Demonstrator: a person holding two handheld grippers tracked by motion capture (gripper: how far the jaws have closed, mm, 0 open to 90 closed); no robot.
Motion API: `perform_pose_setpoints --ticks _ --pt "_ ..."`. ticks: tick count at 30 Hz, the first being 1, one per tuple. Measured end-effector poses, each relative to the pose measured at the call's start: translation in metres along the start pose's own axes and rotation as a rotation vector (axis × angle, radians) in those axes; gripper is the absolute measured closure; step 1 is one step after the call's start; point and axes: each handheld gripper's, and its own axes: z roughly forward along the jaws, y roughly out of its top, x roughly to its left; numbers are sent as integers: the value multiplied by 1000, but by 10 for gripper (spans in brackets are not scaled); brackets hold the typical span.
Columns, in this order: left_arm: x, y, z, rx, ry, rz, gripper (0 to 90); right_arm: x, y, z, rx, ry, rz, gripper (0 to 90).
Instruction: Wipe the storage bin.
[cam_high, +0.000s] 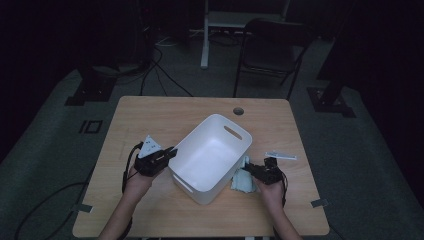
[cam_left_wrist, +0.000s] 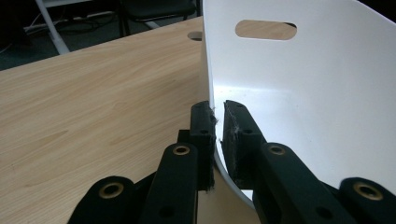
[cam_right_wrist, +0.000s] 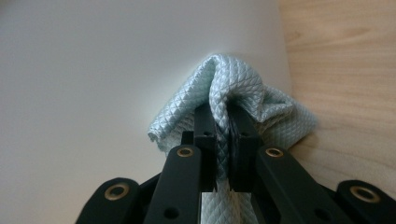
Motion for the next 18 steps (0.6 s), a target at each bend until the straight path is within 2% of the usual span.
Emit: perform_pose_setpoints --ticks 5,16,18 --pt "0 0 0 -4 6 -10 828 -5 -4 6 26 -8 19 843" --pt "-2 0 1 -9 20 -22 828 -8 -11 13 60 -31 5 840" --pt "-3 0 1 -8 24 -25 828 -8 -11 13 62 -23 18 840"
